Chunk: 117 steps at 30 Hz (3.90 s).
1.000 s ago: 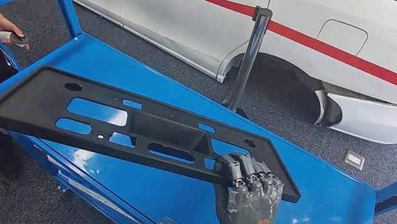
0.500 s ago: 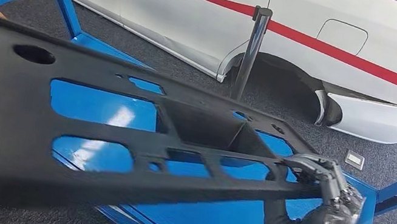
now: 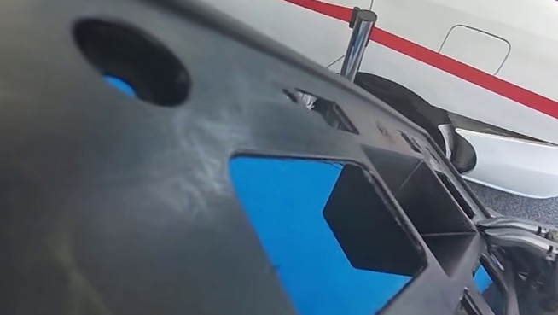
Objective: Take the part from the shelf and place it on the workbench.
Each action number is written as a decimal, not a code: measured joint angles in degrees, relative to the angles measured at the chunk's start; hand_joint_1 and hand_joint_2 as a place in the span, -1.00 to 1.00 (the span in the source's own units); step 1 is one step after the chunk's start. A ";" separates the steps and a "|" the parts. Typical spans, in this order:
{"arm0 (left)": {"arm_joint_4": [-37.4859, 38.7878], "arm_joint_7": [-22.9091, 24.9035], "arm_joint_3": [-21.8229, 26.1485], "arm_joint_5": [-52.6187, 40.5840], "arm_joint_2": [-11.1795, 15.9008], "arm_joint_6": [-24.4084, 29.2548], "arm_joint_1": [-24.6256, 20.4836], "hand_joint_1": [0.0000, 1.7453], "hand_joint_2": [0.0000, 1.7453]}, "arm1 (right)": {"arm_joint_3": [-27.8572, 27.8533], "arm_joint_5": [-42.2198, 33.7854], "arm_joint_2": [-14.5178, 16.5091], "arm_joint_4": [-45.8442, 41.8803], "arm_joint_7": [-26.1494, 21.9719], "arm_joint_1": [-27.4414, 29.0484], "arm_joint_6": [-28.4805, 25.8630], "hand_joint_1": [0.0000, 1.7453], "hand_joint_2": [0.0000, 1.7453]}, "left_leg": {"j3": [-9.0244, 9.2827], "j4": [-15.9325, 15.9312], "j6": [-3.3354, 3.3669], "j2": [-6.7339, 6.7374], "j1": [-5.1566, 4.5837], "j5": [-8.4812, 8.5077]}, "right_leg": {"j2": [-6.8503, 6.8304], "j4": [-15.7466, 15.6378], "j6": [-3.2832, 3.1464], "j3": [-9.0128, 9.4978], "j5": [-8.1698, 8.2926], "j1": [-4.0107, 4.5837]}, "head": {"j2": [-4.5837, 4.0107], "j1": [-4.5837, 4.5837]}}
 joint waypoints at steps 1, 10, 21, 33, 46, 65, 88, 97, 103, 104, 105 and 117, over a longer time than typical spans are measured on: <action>0.00 0.73 0.00 0.18 0.01 -0.53 0.06 -1.00 1.00 | -0.09 -3.79 -0.02 -0.01 -1.25 0.00 0.00 1.00 1.00 | -0.01 0.00 0.00 0.00 0.00 0.00 | 0.00 0.00 0.00 0.00 0.00 0.00 | 0.00 -0.37; 0.02 1.13 0.00 1.10 0.09 -2.32 0.40 -1.00 1.00 | -0.88 -15.25 -0.45 0.01 -6.63 0.40 0.00 1.00 1.00 | -0.07 0.00 0.00 -0.01 0.00 0.00 | -0.02 0.00 0.00 -0.04 0.00 0.00 | 0.00 -4.11; 0.02 0.78 0.00 1.82 0.09 -3.73 0.97 -1.00 1.00 | -0.90 -20.56 -1.46 0.01 -8.57 0.47 0.00 1.00 1.00 | -0.07 0.00 0.00 -0.02 0.00 0.00 | -0.03 0.00 0.00 -0.04 0.00 0.00 | -0.07 -8.69; 0.02 -0.07 0.00 2.15 0.09 -5.27 0.72 -1.00 1.00 | 3.03 -13.90 -1.92 4.44 -1.88 -3.32 0.39 1.00 1.00 | -0.13 -0.01 0.01 -0.05 0.00 0.03 | -0.07 0.01 0.00 -0.04 0.00 0.00 | -0.07 -8.74; 0.02 1.12 0.00 1.83 0.03 -5.87 -0.22 -1.00 1.00 | 14.06 12.33 -1.63 10.14 11.38 -11.28 10.40 1.00 1.00 | -0.21 0.00 0.03 -0.09 0.00 0.06 | -0.10 0.03 0.00 -0.12 0.02 0.00 | -0.07 -8.67; 0.02 1.92 0.00 1.34 -0.02 -6.28 -0.99 -1.00 1.00 | 14.06 -0.80 -2.58 10.81 13.76 -15.97 5.96 1.00 1.00 | -0.24 0.02 0.40 0.01 -0.52 0.31 | -0.02 0.03 0.32 -0.22 0.35 -0.50 | -0.07 -8.67; 0.02 1.76 0.01 3.70 -0.16 -9.70 -0.37 -1.00 1.00 | 1.49 -15.52 -5.77 0.40 5.06 -13.01 0.04 1.00 1.00 | -0.94 0.55 0.89 -0.07 -1.16 0.31 | -0.06 -0.05 0.81 -0.66 0.63 -1.10 | -0.07 -8.61; 0.02 1.12 0.04 4.16 -0.20 -10.48 0.17 -1.00 1.00 | 1.54 -15.36 -6.58 0.27 3.76 -11.80 0.04 1.00 1.00 | -1.43 0.96 2.17 -0.15 -1.13 0.59 | -0.24 -0.11 1.85 -0.83 0.94 -1.38 | -0.07 -8.60; 0.02 0.80 0.08 4.31 -0.60 -11.09 0.25 -1.00 1.00 | 1.81 -14.58 -7.43 0.25 4.11 -11.54 0.04 1.00 1.00 | -1.51 -0.04 3.44 -0.36 -0.86 1.97 | 0.67 16.54 2.27 -8.04 -7.68 -1.43 | -0.07 -7.43; 0.02 0.80 0.09 4.35 -0.64 -11.17 0.31 -1.00 1.00 | 1.91 -14.42 -7.52 0.25 4.22 -11.48 0.05 1.00 1.00 | -1.57 0.05 3.37 -0.42 -0.83 1.99 | 0.68 17.86 2.38 -8.64 -7.42 -1.50 | -0.07 -7.29; 0.02 0.81 0.09 4.44 -0.69 -11.29 0.34 -1.00 1.00 | 2.00 -14.18 -7.60 0.25 4.38 -11.46 0.06 1.00 1.00 | -1.62 0.22 3.23 -0.50 -0.72 1.98 | 0.67 16.68 2.51 -8.09 -5.95 -1.62 | -0.07 -7.19; 0.02 1.00 0.48 5.34 -1.51 -12.76 0.35 -1.00 1.00 | 3.67 -11.82 -6.14 -0.21 7.28 -12.20 0.17 1.00 1.00 | -8.75 13.75 -0.58 -1.42 -0.44 -6.58 | -0.10 2.33 -1.20 -5.25 2.49 -2.00 | -0.07 -6.32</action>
